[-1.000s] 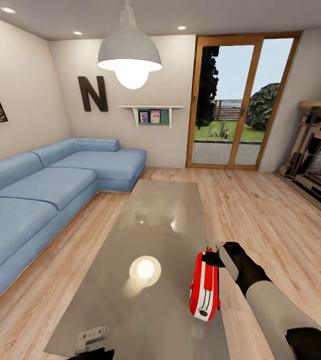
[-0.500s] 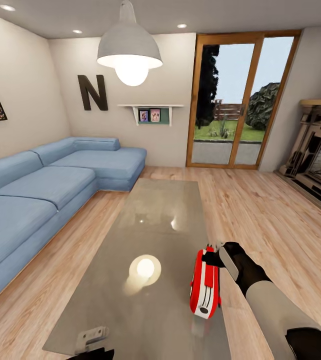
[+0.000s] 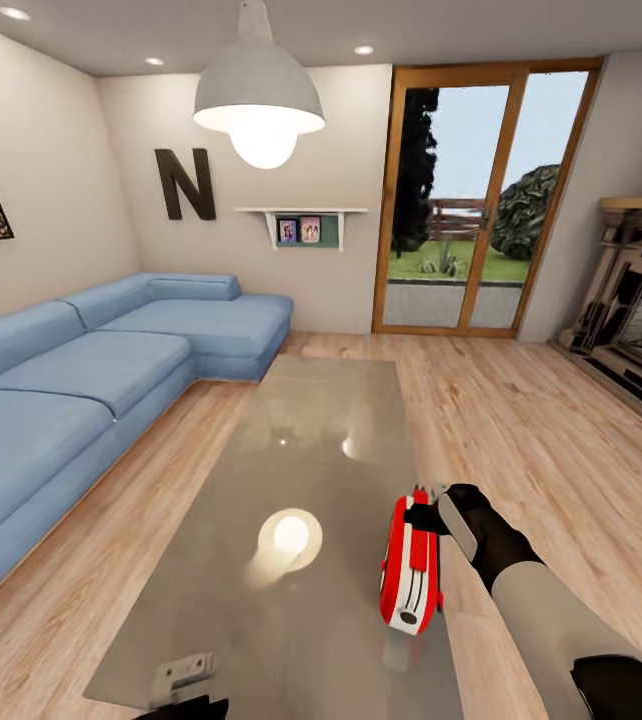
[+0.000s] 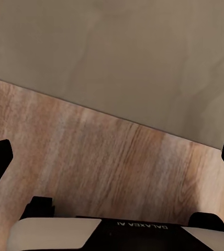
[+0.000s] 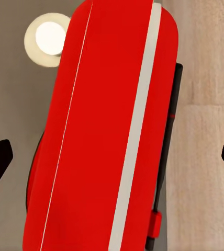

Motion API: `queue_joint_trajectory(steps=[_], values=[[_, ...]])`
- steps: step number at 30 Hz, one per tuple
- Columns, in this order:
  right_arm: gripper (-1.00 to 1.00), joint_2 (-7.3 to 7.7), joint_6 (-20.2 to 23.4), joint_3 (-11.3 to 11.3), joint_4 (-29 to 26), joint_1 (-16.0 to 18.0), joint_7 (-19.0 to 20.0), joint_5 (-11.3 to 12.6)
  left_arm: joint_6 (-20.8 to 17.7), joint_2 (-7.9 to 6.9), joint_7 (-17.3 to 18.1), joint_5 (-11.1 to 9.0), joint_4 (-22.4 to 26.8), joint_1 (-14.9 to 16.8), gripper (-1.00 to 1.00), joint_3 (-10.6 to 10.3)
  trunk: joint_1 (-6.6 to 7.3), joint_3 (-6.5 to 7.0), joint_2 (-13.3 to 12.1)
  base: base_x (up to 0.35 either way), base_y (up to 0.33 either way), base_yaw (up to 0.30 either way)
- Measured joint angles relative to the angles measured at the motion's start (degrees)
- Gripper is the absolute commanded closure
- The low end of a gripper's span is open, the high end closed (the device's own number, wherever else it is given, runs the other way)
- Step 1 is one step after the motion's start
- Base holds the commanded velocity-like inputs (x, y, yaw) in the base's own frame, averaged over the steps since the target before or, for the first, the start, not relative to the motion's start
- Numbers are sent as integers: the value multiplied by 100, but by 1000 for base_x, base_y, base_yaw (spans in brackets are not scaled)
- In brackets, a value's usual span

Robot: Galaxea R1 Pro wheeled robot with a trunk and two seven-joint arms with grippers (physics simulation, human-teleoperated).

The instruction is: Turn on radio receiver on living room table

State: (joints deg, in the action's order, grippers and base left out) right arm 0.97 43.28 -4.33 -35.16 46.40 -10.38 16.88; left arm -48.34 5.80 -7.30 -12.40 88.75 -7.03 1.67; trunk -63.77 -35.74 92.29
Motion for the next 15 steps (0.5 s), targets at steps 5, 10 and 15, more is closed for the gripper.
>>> queue_joint_trajectory(steps=[5,10,15], values=[[-100,0,1,-2,0,0,1,0,0,5,0,-2,-5,0,-100,0,-110,-90,201,0,0,0],[-100,0,5,1,0,0,-6,0,0,6,0,-3,-4,0,-100,0,-198,-162,362,0,0,0],[-100,0,5,3,0,0,-8,0,0,4,0,-4,1,0,-100,0,-198,-162,362,0,0,0]])
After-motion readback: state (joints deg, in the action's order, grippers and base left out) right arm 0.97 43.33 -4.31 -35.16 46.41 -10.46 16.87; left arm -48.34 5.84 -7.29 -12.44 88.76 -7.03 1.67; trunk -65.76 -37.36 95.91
